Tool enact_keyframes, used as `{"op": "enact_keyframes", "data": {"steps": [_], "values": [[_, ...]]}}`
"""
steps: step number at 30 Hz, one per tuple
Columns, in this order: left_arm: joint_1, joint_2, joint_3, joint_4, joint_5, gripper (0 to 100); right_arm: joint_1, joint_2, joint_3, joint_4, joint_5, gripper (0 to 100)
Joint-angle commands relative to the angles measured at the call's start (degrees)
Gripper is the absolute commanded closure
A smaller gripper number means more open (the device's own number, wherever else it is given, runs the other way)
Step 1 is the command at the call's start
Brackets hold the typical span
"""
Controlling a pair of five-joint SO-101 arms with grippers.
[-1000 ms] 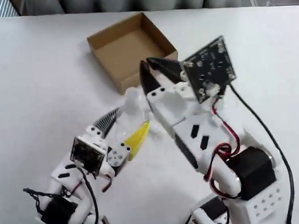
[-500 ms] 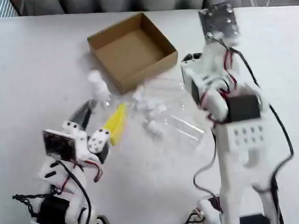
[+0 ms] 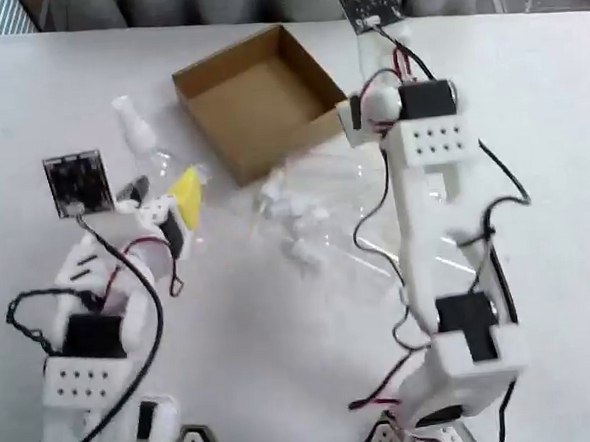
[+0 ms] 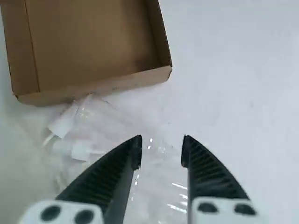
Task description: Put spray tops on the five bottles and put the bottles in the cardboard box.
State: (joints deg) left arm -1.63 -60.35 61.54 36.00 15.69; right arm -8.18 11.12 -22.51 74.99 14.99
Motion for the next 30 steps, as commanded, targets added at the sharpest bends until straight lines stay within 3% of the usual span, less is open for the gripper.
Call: {"op": "enact_keyframes", "data": {"steps": [1, 14, 24, 28, 30], "values": [[-3.8, 3.6, -4.1, -4.2, 0.9, 98, -0.3, 8.8, -14.8, 0.5, 0.8, 88.9], [-6.5, 4.6, -2.8, -6.9, 0.9, 98, -2.1, 44.8, -53.0, 0.5, 0.4, 88.6], [-6.5, 4.5, -2.7, -6.9, 0.9, 98, -0.8, 54.5, -58.0, 0.7, 0.4, 89.4], [-6.5, 4.5, -2.6, -6.9, 0.9, 98, -0.1, 54.3, -58.5, 4.1, 0.4, 99.1], [-6.5, 4.5, -2.6, -6.9, 0.9, 98, 0.1, 54.2, -58.5, 5.3, 0.4, 96.4]]}}
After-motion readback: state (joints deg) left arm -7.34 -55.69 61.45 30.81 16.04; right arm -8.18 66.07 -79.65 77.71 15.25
